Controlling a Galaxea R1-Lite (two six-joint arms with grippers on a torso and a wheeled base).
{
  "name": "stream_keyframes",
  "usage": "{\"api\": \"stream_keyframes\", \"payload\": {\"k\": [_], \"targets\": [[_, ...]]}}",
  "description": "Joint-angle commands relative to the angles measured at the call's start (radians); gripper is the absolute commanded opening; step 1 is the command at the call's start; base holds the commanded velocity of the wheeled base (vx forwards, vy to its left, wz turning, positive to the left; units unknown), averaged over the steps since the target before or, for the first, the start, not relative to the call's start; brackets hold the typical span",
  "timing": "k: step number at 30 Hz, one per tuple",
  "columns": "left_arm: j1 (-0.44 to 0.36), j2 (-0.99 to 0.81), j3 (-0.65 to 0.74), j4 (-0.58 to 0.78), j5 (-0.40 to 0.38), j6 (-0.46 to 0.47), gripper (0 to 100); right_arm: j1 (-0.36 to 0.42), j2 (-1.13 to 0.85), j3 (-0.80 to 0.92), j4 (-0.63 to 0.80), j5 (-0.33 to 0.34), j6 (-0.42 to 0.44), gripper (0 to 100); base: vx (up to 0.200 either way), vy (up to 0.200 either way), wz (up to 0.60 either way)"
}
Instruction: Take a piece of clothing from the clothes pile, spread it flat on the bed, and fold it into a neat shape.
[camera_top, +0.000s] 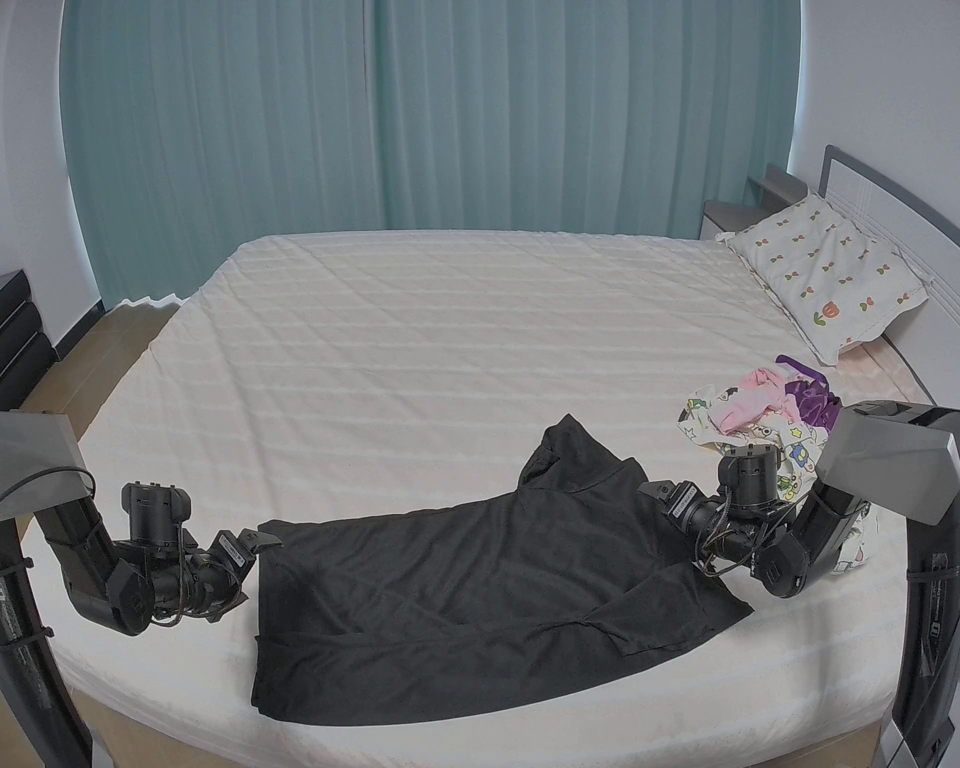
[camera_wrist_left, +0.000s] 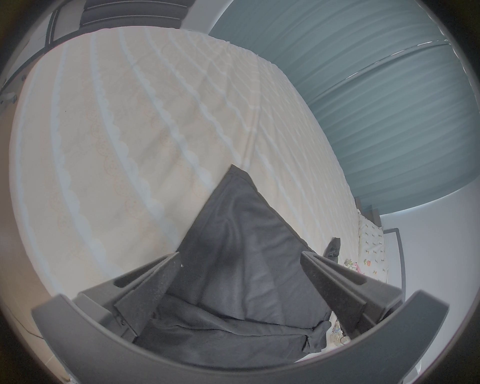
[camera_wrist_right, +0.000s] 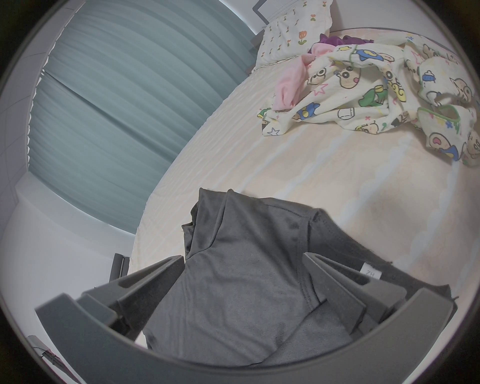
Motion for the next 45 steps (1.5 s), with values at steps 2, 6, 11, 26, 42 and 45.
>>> {"api": "stream_keyframes", "payload": {"k": [2, 6, 11, 26, 42, 45], "targets": [[-0.01, -0.001, -0.003, 0.001, 0.0, -0.002, 100, 0.0, 0.003, 0.001, -0.001, -0.001, 0.0, 100, 0.0, -0.2, 0.0], [-0.012, 0.001, -0.001, -0.003, 0.0, -0.002, 100, 0.0, 0.006, 0.001, -0.003, -0.001, 0.0, 100, 0.0, -0.1, 0.0], [0.01, -0.001, -0.026, -0.003, 0.007, -0.002, 100, 0.0, 0.0, 0.001, -0.003, -0.002, 0.0, 100, 0.0, 0.0, 0.0], [0.132, 0.142, -0.235, 0.054, 0.075, 0.189, 100, 0.009, 0.006, 0.001, -0.001, -0.004, -0.002, 100, 0.0, 0.0, 0.0], [0.1, 0.288, -0.34, 0.034, 0.075, 0.285, 100, 0.028, 0.008, 0.015, -0.003, -0.01, -0.002, 100, 0.0, 0.0, 0.0], [0.099, 0.292, -0.333, 0.001, 0.076, 0.287, 100, 0.031, 0.008, 0.016, -0.003, -0.01, -0.003, 100, 0.0, 0.0, 0.0]]}}
